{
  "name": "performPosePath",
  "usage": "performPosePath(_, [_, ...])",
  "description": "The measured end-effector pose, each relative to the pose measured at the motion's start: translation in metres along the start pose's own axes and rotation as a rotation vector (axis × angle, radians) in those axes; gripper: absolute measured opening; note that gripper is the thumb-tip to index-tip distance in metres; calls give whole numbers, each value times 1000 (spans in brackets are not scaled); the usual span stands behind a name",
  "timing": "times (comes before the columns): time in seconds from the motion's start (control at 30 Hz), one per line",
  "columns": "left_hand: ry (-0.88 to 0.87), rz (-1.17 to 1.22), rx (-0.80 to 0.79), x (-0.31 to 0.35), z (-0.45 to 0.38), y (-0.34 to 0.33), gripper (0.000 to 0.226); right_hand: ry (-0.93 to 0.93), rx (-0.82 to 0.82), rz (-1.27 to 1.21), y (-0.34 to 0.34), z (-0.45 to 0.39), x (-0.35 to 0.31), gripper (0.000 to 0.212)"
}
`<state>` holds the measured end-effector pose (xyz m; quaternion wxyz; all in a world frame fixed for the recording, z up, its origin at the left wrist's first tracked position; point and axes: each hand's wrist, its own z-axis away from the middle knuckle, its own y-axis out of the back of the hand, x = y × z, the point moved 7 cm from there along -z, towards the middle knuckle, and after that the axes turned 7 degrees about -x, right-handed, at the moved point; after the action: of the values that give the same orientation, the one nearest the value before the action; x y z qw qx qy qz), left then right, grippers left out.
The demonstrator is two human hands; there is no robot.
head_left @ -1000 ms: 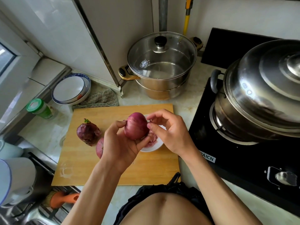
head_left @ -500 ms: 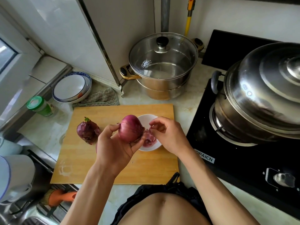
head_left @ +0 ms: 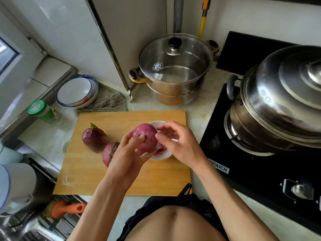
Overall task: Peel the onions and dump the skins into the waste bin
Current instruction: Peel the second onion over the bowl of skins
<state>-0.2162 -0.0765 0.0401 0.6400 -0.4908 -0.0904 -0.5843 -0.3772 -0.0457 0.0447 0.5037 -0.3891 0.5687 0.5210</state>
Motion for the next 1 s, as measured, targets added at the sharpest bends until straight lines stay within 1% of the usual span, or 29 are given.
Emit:
performPosePath(0.07, [-25,-19,-11,-1,-1,-6,60,6,-12,-70,-1,1,-2,28])
performPosePath(0.13, [-51,-50,-15,0,-1,-10,61,-1,-4,-140,1,0,-1,31])
performPosePath(0.27, [-64,-99,-60,9,-1,-12,61,37,83,-176,8,4,-4,26])
performPosePath(0.33, [-51,-61,-86,13,-2,-12,54,55,106,-192,9,4,-8,25])
performPosePath(0.37, [-45,-48,-95,15,-2,-13,46,64,103,-187,9,4,-10,25])
performPosePath(0.4, [-43,-44,-102,15,-2,-12,39,81,99,-170,8,4,-13,26])
performPosePath(0.47, [-36,-46,-98,14,-2,-11,31,131,99,-109,6,4,-18,28])
performPosePath(0.6, [13,-72,-75,10,1,-13,24,343,60,148,3,9,-36,37])
performPosePath(0.67, [46,-103,-62,9,2,-16,26,389,27,200,1,10,-40,40])
performPosePath(0.77, [78,-144,-57,7,2,-22,33,360,37,119,4,10,-42,38])
performPosePath(0.9, [105,-178,-94,7,2,-28,41,327,42,90,7,9,-41,35])
performPosePath(1.0, [107,-281,-80,8,1,-26,42,341,2,178,8,8,-42,37])
